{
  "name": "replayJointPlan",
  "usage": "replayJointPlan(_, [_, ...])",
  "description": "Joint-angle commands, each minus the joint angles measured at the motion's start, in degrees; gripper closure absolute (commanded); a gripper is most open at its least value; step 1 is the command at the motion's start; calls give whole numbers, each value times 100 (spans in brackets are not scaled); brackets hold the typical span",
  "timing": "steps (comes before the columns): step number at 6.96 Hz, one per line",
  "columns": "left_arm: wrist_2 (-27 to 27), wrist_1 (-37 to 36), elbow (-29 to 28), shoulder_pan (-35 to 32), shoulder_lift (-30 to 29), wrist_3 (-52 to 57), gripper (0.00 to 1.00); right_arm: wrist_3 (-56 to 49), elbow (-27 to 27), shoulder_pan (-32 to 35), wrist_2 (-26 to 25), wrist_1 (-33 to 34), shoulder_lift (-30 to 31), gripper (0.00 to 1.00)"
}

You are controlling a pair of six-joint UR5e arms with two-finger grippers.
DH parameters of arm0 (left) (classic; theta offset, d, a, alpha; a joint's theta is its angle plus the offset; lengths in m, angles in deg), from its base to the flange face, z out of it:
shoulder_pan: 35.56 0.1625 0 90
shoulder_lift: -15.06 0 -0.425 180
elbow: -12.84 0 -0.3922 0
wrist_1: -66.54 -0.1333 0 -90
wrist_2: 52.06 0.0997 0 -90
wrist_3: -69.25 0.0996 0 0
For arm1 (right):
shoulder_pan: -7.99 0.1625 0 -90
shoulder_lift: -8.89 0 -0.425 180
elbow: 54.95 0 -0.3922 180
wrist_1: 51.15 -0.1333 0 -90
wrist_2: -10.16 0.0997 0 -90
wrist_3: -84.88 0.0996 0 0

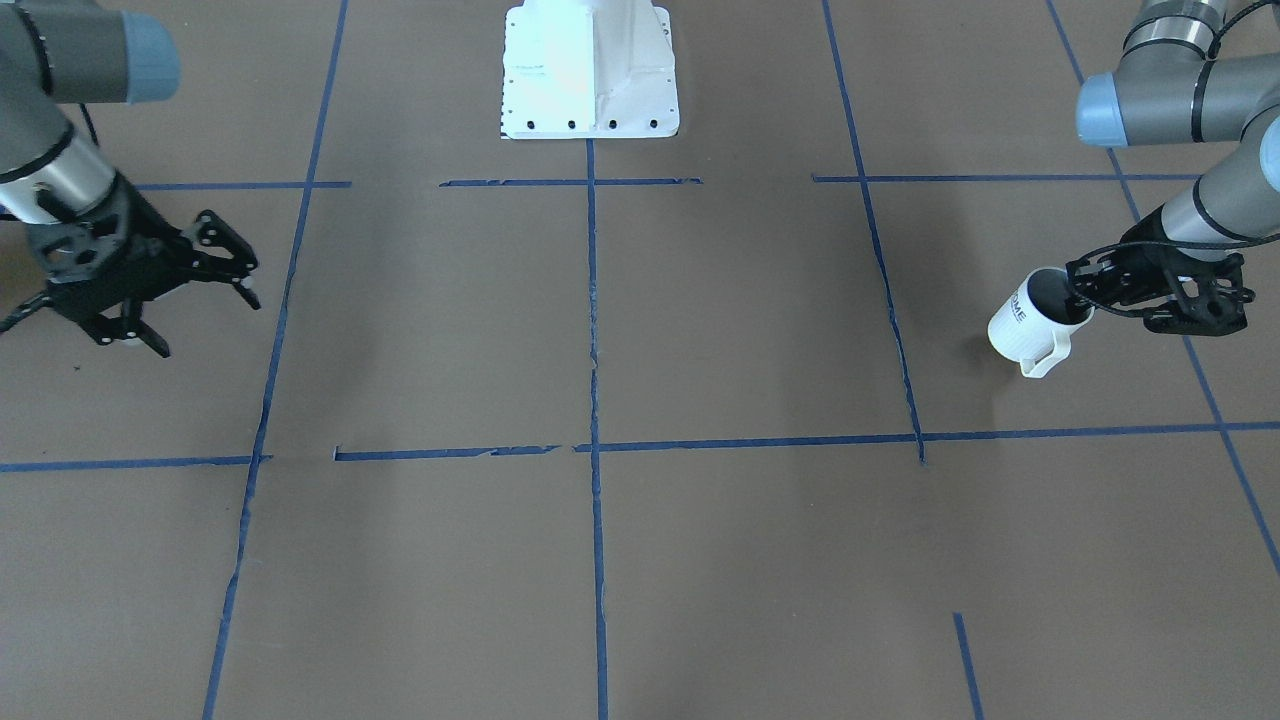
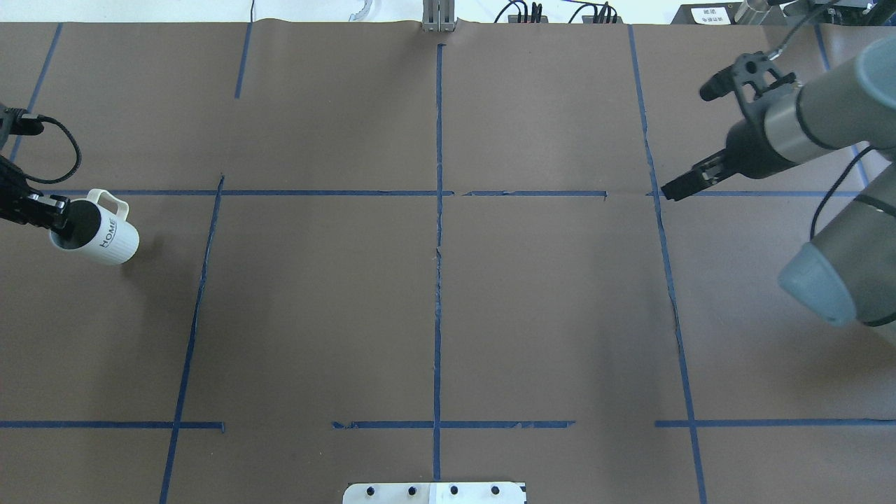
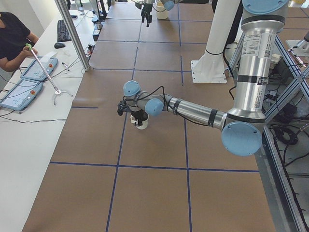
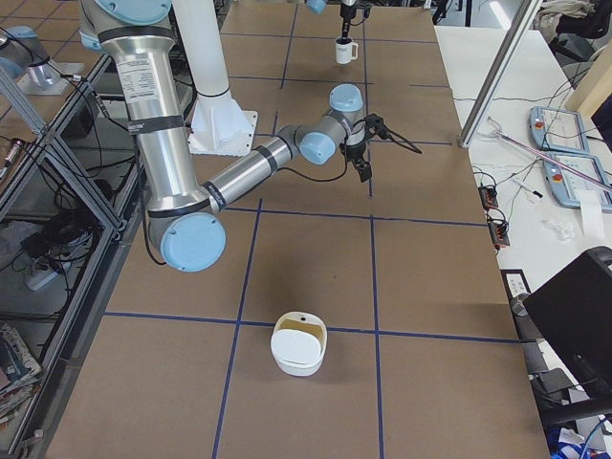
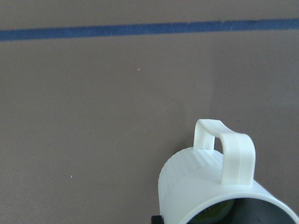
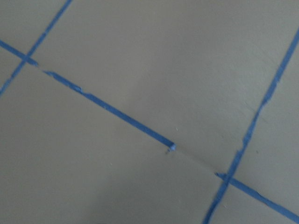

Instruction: Left arm hands cup to right arm to dump lemon

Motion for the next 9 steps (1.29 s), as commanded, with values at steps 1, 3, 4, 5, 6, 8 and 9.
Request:
replayJointPlan(1, [84,-1235,156,52,-1479,-704,100,1078,15,-1049,-1540,0,-747,0])
replayJointPlan(3, [67,-1679,-175,516,-2545,-1582,100,1231,7,-1516,-2570,0,-1090,1])
replayJointPlan(4, [49,-1680,-735,597,-3264,-2014,100,1319,-72,-1736,-3166,-296,-1275,1])
replayJointPlan(5, [14,-1671,-1349,641,-4002,-2488,100,1485,-429,-1852,-3442,-1169,-1294,1])
replayJointPlan(6, [-38,-1663,-1730,677,-4410,-2910,100,1782,-842,-1957,-3619,-2039,-1294,1])
replayJointPlan(8, [-74,-1610,-2048,886,-4833,-3997,100,1873,-1013,-2081,-3770,-2452,-1372,1])
replayJointPlan(9, [-74,-1610,-2354,1010,-5218,-4509,100,1873,-1222,-2177,-3970,-2461,-1617,1])
